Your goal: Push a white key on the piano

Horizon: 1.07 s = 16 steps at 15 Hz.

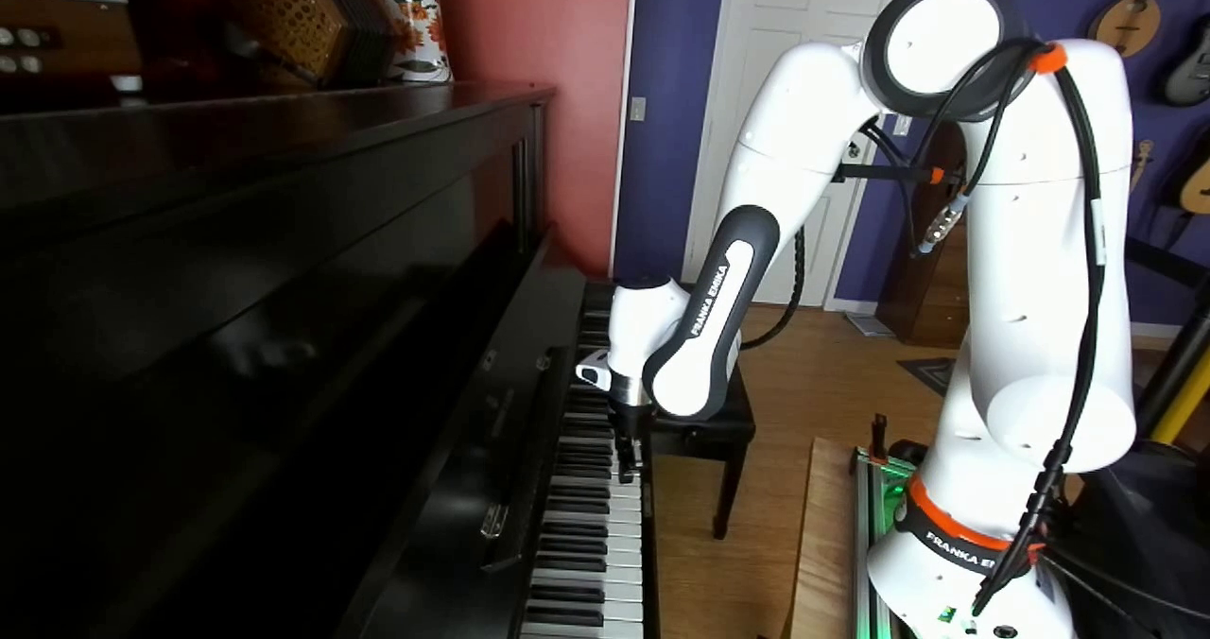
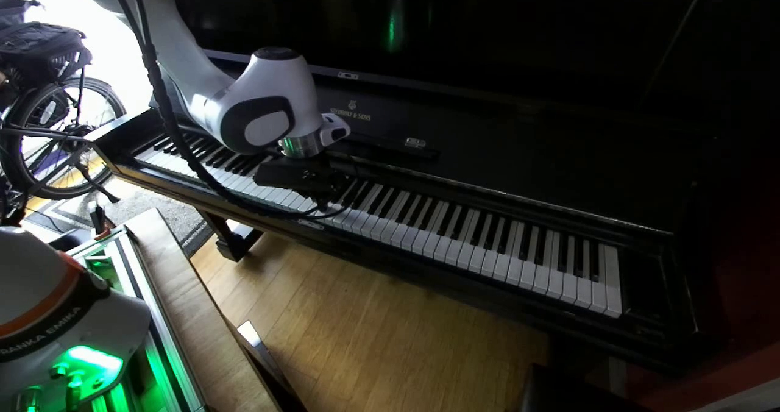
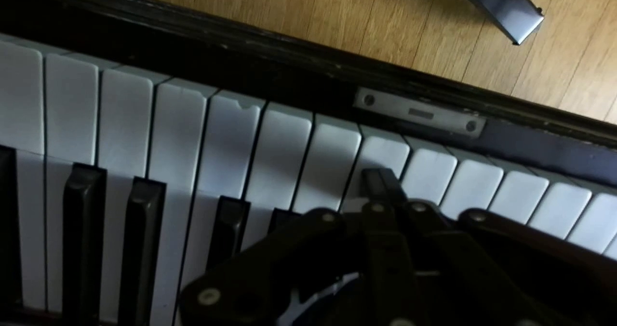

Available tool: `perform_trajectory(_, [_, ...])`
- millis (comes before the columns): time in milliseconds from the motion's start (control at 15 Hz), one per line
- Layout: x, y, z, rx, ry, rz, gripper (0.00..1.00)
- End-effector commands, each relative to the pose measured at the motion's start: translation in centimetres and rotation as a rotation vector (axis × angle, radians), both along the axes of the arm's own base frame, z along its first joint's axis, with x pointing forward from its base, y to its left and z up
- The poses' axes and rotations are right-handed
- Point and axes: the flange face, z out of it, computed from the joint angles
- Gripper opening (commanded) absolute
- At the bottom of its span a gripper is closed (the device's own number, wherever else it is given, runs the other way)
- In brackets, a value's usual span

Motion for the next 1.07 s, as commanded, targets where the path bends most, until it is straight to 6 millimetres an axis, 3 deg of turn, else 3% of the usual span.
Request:
perform_trajectory(0, [0.12, -0.23, -0.77, -0.002, -0.004, 0.005, 0.0])
perform_trajectory(1000, [0.12, -0.1, -1.11, -0.007, 0.007, 0.013, 0.0])
